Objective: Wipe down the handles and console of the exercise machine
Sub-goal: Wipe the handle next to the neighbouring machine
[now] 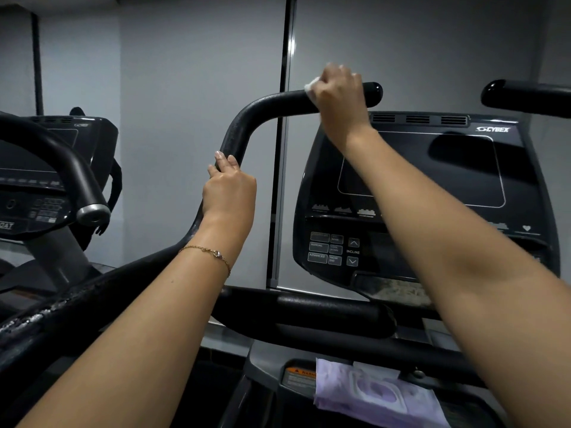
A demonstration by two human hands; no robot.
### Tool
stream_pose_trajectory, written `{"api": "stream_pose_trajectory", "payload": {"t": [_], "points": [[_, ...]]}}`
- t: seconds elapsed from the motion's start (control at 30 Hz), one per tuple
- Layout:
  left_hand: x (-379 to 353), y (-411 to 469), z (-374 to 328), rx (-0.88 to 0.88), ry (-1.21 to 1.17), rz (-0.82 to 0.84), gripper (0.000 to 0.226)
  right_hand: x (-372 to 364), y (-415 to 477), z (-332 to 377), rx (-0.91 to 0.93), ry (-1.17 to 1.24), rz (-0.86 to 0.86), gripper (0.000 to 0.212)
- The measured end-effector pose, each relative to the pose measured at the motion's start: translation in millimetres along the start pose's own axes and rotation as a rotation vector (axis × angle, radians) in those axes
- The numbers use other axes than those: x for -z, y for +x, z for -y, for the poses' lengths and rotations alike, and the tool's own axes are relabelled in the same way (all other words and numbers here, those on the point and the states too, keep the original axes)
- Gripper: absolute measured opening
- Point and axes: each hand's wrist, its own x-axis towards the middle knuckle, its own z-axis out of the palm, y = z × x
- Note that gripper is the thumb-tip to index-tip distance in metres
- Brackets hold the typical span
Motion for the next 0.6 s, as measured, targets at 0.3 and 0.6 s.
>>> {"api": "stream_pose_trajectory", "payload": {"t": [0.3, 0.6], "points": [[0.3, 0.0, 1.5, -0.008, 0.012, 0.001, 0.068, 14.3, -3.8, -33.3, 0.026, -0.131, 0.009, 0.022], [0.5, 1.9, 0.0, -0.022, 0.066, 0.008, 0.065, 6.8, -41.1, -35.8, -1.532, 1.634, -0.595, 0.024]]}}
